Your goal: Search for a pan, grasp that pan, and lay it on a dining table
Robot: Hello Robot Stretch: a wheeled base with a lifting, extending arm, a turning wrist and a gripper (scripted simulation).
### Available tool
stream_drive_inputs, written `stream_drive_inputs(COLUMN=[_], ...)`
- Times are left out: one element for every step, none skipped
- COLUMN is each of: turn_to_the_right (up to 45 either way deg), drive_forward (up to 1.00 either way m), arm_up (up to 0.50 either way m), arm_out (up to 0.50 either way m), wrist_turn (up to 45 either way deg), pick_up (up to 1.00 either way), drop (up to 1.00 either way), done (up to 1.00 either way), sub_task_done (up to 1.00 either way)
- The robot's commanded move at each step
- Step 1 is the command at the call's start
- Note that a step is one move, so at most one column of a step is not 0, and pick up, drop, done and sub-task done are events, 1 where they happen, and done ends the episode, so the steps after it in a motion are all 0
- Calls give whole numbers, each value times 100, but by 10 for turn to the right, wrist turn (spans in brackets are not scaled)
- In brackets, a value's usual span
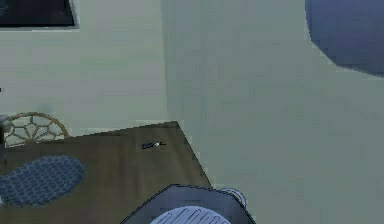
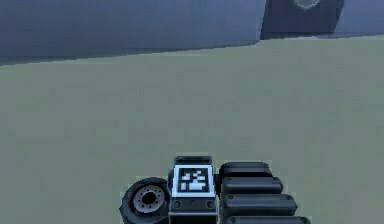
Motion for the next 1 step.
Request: stream_drive_inputs(turn_to_the_right=[180], drive_forward=[0], arm_up=[0], arm_out=[0], wrist_turn=[0], pick_up=[0], drop=[0], done=[0], sub_task_done=[0])
